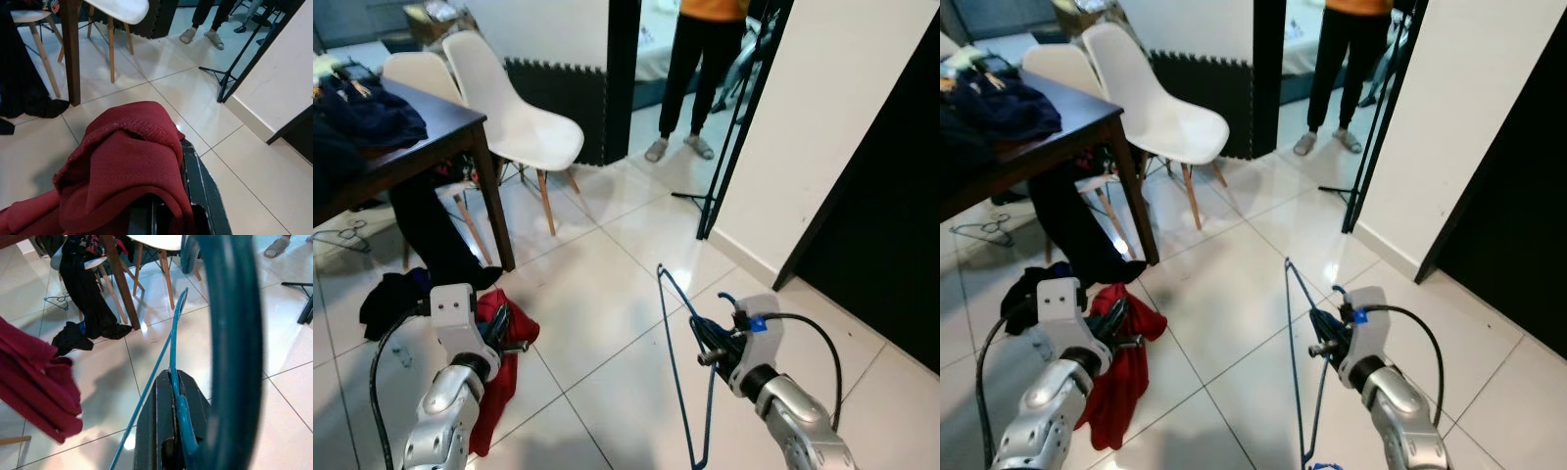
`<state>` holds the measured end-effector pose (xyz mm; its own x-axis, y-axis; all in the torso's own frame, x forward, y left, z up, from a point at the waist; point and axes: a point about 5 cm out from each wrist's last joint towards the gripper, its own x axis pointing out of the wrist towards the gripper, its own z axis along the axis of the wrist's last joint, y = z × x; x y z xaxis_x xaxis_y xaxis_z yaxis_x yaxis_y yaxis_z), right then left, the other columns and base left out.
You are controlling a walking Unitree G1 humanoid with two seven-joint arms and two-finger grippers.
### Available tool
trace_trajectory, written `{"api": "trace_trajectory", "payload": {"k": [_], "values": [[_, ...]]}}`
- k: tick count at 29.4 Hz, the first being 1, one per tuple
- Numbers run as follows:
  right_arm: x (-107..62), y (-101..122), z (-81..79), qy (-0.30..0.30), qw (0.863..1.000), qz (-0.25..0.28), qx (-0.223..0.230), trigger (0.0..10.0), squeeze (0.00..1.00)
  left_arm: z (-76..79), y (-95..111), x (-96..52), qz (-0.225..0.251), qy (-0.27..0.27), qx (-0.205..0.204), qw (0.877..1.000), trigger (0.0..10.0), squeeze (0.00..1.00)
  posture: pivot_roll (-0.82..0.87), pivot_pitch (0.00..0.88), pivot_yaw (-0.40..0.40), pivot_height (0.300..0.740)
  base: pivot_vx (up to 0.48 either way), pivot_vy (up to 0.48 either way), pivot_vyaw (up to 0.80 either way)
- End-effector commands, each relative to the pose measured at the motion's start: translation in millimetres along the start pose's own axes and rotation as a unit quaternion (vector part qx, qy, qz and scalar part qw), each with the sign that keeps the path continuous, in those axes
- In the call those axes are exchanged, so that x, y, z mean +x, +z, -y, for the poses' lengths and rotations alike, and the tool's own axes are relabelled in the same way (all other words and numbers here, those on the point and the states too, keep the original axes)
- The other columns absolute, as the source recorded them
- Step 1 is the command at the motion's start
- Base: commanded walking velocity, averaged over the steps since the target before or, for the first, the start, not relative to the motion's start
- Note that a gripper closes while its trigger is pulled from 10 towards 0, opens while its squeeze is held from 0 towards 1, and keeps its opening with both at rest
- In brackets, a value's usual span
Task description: Hang hanger
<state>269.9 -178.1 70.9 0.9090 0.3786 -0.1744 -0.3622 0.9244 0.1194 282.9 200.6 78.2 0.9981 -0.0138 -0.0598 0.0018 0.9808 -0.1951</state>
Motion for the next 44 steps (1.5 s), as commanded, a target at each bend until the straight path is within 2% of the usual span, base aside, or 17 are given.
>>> {"api": "trace_trajectory", "payload": {"k": [1,3,5,10,13,15,26,37,40,41,44], "values": [[-2.3,-0.8,3.0,-0.005,1.000,-0.003,0.003,10.0,0.00,2.8,4.3,0.8,0.008,-0.006,0.006,1.000,10.0,0.00,0.09,0.073,-0.016,0.740,0.319,0.000,0.00],[-2.0,-0.8,2.2,-0.004,1.000,-0.005,0.002,10.0,0.00,5.2,7.8,2.3,0.013,-0.011,0.009,1.000,10.0,0.00,0.09,0.073,-0.017,0.740,0.330,0.000,0.00],[-1.2,0.3,0.9,-0.001,1.000,-0.007,0.000,10.0,0.00,11.8,23.5,8.9,0.037,-0.029,0.021,0.999,10.0,0.00,0.08,0.072,-0.017,0.740,0.454,0.000,0.00],[-0.7,1.3,-0.1,0.001,1.000,-0.006,-0.002,10.0,0.00,18.7,38.7,14.3,0.061,-0.046,0.031,0.997,10.0,0.00,0.09,0.071,-0.017,0.740,0.480,0.000,0.00],[2.0,5.2,-1.2,0.002,1.000,0.001,-0.003,10.0,0.00,30.3,60.0,20.8,0.092,-0.072,0.038,0.992,10.0,0.00,0.09,0.068,-0.014,0.740,0.480,0.000,0.00],[3.1,6.7,-1.5,0.000,1.000,0.004,-0.002,10.0,0.00,35.0,64.4,21.8,0.099,-0.081,0.038,0.991,10.0,0.00,0.09,0.068,-0.013,0.740,0.480,0.000,0.00],[4.9,9.2,1.3,-0.019,1.000,0.005,-0.003,10.0,0.00,46.7,60.6,16.3,0.086,-0.110,0.034,0.990,10.0,0.00,0.09,0.068,-0.013,0.740,0.480,0.000,0.00],[10.5,19.1,3.2,-0.033,0.999,0.023,-0.004,10.0,0.00,49.1,57.5,9.0,0.077,-0.118,0.031,0.990,10.0,0.00,0.10,0.069,-0.019,0.740,0.480,0.000,0.00],[11.6,22.2,3.3,-0.033,0.999,0.027,-0.005,10.0,0.00,49.2,58.9,8.2,0.078,-0.117,0.030,0.990,10.0,0.00,0.10,0.068,-0.022,0.740,0.480,0.000,0.80],[14.6,29.2,0.9,-0.019,0.999,0.037,-0.012,10.0,0.00,49.9,66.9,8.6,0.089,-0.109,0.033,0.989,10.0,0.00,0.11,0.067,-0.025,0.740,0.480,0.000,0.80],[15.7,32.5,0.5,-0.015,0.999,0.041,-0.015,10.0,0.00,50.5,70.5,9.0,0.094,-0.105,0.035,0.989,10.0,0.00,0.11,0.067,-0.025,0.740,0.480,0.000,0.80]]}}
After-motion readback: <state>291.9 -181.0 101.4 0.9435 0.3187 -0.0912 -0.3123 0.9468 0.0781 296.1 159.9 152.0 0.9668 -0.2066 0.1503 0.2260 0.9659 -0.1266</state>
